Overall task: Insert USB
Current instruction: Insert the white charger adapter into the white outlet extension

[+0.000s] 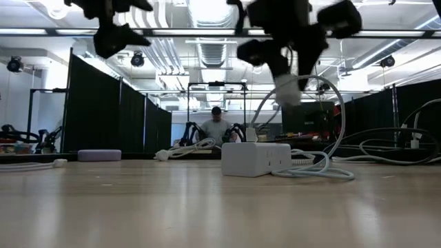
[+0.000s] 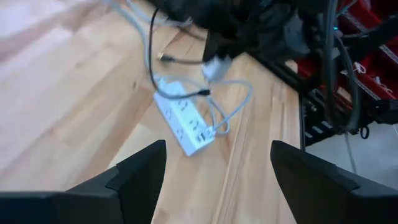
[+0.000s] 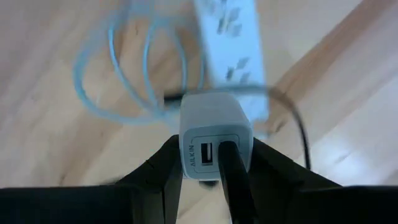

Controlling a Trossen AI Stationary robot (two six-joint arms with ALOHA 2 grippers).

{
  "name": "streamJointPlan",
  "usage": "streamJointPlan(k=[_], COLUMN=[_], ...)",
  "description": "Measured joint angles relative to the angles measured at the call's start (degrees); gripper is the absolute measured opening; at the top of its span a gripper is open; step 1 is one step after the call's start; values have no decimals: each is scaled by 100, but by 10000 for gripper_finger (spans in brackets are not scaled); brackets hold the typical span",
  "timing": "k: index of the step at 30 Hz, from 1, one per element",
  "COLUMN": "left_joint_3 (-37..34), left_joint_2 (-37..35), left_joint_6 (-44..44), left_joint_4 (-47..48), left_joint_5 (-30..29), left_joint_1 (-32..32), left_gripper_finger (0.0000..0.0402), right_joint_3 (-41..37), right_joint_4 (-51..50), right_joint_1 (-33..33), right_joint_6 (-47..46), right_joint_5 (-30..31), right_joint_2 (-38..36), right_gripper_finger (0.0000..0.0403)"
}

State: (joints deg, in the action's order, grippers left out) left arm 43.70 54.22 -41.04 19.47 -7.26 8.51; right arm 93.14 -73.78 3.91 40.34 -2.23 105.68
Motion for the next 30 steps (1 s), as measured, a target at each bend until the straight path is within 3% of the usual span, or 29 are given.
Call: streamJointPlan(k=[7,13,19,30], left_joint_3=[-377,-536,-553,-465], left_joint_2=[0,19,25,37], left_joint_6=[-592,-596,-644,-890], left_joint_4=[-290,-872,-1046,-1049], left_joint_5=[-242,-548,-722,-720], left_joint_1=[209,223,223,337], left_gripper_finger=[275,275,275,275], right_joint_3=[-309,-332,-332,371], right_joint_4=[-502,-157,575,469], right_joint_1=[-185,-518,-458,-108], right_joint_6=[-47,-129,305,644], right_joint_5=[895,616,-154,-216], right_joint_2=[-844,-1238,-651,598], right_gripper_finger=[126,126,126,126])
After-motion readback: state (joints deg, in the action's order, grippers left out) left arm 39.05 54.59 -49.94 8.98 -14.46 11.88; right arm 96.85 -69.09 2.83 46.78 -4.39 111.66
